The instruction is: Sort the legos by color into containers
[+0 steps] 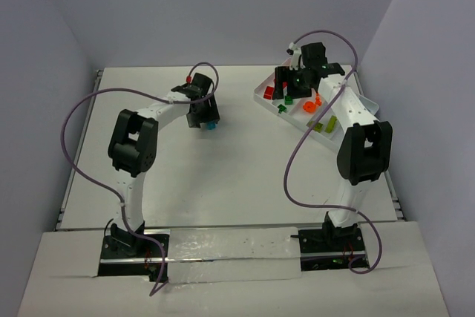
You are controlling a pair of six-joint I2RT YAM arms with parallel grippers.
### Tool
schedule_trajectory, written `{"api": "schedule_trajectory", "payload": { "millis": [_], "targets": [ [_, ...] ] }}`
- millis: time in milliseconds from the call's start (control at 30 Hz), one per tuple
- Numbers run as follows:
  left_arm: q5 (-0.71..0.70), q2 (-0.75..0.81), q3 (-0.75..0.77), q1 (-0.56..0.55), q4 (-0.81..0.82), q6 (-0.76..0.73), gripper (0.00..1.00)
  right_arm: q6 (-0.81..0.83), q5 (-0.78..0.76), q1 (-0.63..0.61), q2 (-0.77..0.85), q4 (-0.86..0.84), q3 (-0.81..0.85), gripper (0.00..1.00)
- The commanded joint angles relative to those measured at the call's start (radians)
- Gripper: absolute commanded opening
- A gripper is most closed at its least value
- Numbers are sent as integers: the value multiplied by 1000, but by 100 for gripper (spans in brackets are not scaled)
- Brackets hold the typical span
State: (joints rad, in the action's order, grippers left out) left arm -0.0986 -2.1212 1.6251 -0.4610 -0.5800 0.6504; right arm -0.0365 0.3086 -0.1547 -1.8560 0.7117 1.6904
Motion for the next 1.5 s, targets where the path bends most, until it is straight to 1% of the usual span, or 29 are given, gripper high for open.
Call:
{"api": "schedule_trajectory", "payload": {
  "millis": [0, 200, 400, 633, 733, 800, 900, 1000, 1033, 1067, 1100, 1167, 1200, 1267, 1333, 1467],
  "targets": [
    [2, -32, 66, 4, -23, 20, 74, -11, 23, -3, 65, -23, -16, 83],
    [18, -82, 90, 15, -32, 19, 74, -11, 30, -3, 64, -25, -31, 83],
    [7, -88, 117, 24, -28, 11, 71, -16, 45, -3, 58, -29, -40, 83],
    [7, -98, 140, 24, -41, 3, 60, -16, 52, -3, 58, -31, -52, 83],
    [14, -95, 130, 27, -38, 2, 51, -15, 63, -5, 58, -31, -57, 84],
    [17, -83, 124, 30, -35, 3, 43, -11, 87, -8, 64, -38, -73, 84],
    [31, -62, 124, 38, -29, 2, 35, -10, 119, -17, 78, -61, -105, 84],
    [80, -4, 119, 53, -25, 1, 16, -8, 201, -42, 98, -88, -137, 84],
    [112, 23, 112, 57, -19, 2, 6, -17, 246, -51, 106, -105, -155, 84],
    [131, 51, 102, 59, -10, 3, 0, -30, 295, -59, 116, -127, -167, 85],
    [149, 77, 91, 61, -1, 7, 0, -44, 333, -65, 127, -150, -183, 85],
    [208, 189, 42, 72, 61, 34, 0, -119, 390, -100, 175, -238, -251, 87],
    [215, 221, 9, 76, 80, 55, 0, -143, 396, -114, 189, -299, -272, 88],
    [208, 281, -19, 81, 102, 85, 0, -191, 397, -141, 216, -363, -320, 89],
    [184, 341, -36, 86, 108, 125, 0, -264, 364, -182, 243, -432, -337, 93],
    [207, 417, -33, 103, 108, 200, 0, -366, 264, -259, 248, -494, -290, 99]
  ]
}}
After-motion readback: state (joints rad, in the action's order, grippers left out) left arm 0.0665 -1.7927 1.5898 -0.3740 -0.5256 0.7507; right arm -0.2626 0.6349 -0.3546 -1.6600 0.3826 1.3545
